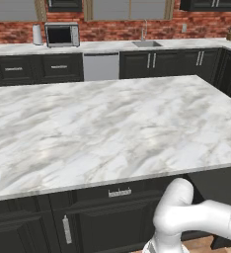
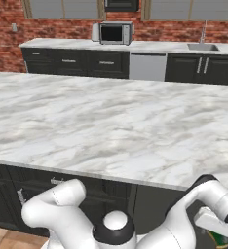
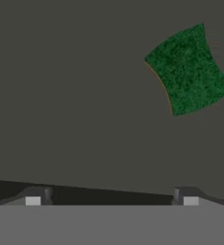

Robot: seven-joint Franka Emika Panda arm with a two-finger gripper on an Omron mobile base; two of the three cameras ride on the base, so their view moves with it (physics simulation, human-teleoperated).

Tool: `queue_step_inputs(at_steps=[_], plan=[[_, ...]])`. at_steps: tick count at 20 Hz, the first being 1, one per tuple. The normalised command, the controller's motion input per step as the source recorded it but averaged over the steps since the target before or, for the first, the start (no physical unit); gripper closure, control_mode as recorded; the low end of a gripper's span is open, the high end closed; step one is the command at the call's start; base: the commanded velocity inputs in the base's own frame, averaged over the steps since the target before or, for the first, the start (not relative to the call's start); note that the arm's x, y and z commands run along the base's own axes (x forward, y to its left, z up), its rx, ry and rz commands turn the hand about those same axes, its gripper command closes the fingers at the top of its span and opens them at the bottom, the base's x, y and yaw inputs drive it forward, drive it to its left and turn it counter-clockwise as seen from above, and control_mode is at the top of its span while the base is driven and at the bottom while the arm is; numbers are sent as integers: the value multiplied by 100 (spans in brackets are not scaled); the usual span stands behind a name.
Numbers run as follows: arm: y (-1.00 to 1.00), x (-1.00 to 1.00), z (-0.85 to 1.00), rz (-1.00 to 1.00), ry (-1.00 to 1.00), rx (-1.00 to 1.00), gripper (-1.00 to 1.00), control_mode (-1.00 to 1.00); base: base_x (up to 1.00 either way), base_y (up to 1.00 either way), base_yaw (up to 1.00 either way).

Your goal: Restock the sink supplies by placing the sponge and soap dispenser on the counter and next to the sink. Make sure the soap dispenser is upright.

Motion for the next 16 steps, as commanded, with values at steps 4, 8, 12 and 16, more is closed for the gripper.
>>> queue_step_inputs(at_steps=[4,8,12,16], plan=[[-38,30,-17,2,0,-3,-100,-100,0,0,0],[-38,32,-13,6,0,0,-100,-100,0,0,0],[-38,38,-17,10,0,0,-100,-100,0,0,0],[-24,36,-33,11,0,0,-100,-100,0,0,0]])
